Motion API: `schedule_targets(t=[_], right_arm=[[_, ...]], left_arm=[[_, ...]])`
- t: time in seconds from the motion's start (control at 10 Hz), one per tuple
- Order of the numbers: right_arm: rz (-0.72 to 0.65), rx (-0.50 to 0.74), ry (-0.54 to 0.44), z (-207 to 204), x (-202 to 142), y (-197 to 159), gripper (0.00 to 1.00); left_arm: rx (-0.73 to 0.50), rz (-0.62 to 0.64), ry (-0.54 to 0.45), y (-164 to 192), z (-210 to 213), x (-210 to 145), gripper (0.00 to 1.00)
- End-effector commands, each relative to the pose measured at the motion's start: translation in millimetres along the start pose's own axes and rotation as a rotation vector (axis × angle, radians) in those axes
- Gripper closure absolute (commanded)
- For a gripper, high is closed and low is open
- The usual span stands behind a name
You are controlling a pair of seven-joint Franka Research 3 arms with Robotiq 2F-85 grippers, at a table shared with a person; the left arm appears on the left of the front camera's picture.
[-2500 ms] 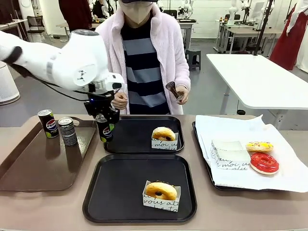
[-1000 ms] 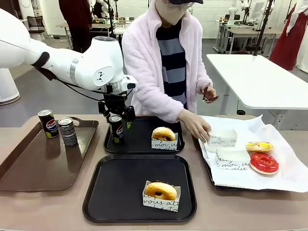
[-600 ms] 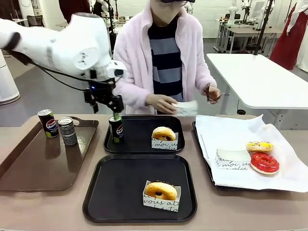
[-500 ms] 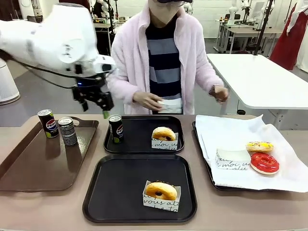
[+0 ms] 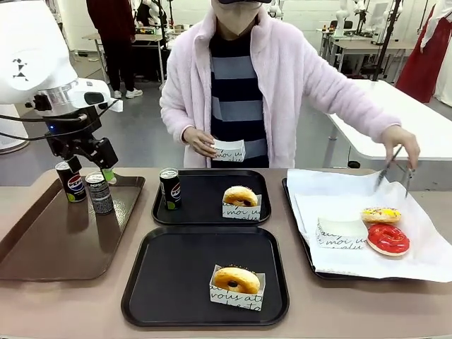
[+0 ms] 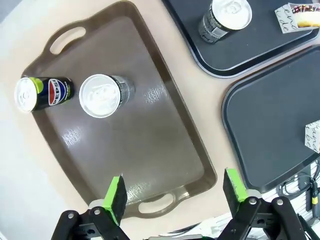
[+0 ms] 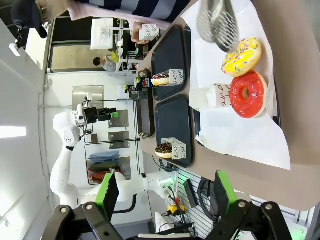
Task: Set up donuts and drinks on trays.
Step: Pick up one Pepsi coke from the Handle tray and place it on the Flat Tray without a Pepsi coke.
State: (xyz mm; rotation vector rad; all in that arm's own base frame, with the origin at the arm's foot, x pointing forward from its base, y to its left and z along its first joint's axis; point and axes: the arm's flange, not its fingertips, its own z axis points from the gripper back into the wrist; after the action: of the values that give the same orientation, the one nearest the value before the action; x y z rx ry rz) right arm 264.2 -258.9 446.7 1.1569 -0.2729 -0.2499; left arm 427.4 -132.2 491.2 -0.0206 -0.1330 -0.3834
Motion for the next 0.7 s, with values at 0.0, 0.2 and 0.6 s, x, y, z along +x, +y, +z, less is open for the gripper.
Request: schedule_targets(t=[0.0,0.2,0.6], right_arm=[[-0.003,0.017,-0.008,0,1,2,0.0],[-0.003,0.017,-0.008,0,1,2,0.0],[-0.003,0.017,-0.008,0,1,2,0.0]], left_arm=[[-0.003,-0.025,0.003,-14,-2,15,0.0],[0.002,0.059,0.018,19,-14,13,0.0],[0.035,0.199,0.057,53,-43,45,0.0]])
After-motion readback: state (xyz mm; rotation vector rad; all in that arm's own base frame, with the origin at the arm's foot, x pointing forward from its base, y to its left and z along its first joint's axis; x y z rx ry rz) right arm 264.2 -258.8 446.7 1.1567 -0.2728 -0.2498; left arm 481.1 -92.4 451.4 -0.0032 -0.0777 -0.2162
